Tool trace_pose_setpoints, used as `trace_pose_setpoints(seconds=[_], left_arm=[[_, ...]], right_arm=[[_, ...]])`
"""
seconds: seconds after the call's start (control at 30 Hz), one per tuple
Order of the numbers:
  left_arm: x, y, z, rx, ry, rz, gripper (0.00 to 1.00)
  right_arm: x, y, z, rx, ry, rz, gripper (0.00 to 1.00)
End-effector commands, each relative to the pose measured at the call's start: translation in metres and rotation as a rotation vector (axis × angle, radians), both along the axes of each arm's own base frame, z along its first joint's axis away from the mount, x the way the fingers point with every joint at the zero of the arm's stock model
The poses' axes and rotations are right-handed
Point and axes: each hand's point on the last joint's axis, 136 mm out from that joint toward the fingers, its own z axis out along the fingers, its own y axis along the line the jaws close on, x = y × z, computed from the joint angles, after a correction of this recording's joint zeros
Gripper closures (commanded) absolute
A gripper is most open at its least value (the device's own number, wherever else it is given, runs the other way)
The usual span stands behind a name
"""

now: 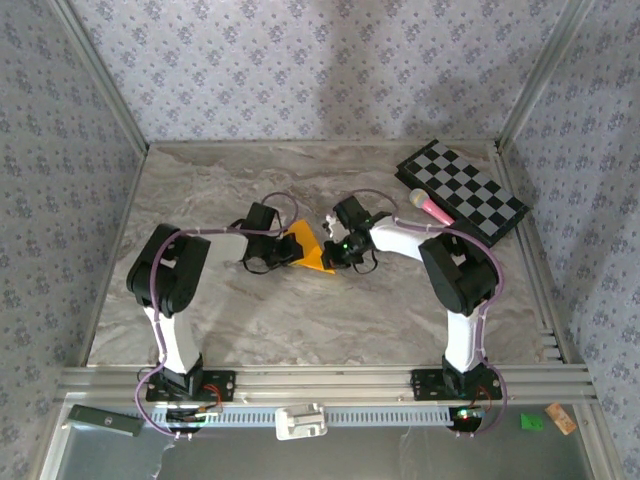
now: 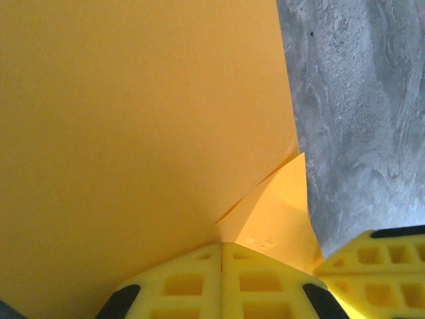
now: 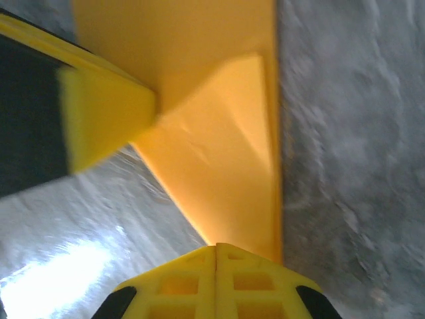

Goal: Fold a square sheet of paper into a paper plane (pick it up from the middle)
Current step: Third fold the triangle at the center of the table.

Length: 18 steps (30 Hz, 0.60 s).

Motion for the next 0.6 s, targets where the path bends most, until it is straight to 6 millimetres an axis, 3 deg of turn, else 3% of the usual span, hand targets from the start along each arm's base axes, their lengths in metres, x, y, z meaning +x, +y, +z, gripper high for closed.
trace_pose_setpoints(seconds=[0.0,0.3,0.5,0.57], left_arm=[[-0.012,0.015,-0.034,0.121,0.059,-0.026,0.97],[-0.015,0.015,-0.042,0.152,0.074,-0.096,0.97],[-0.017,0.020,-0.049,0.166,0.086,-0.107,0.97],[-0.018,0.021,-0.050,0.169,0.087,-0.113,0.98]], right_arm=[[0.003,0.016,0.010,0.041,0.015,0.008,1.00],[0.004,0.015,-0.016,0.008,0.069,0.001,1.00],[-0.007,-0.011,-0.032,-0.021,0.111,-0.031,1.00],[-0.021,-0.025,-0.042,-0.025,0.143,-0.041,1.00]])
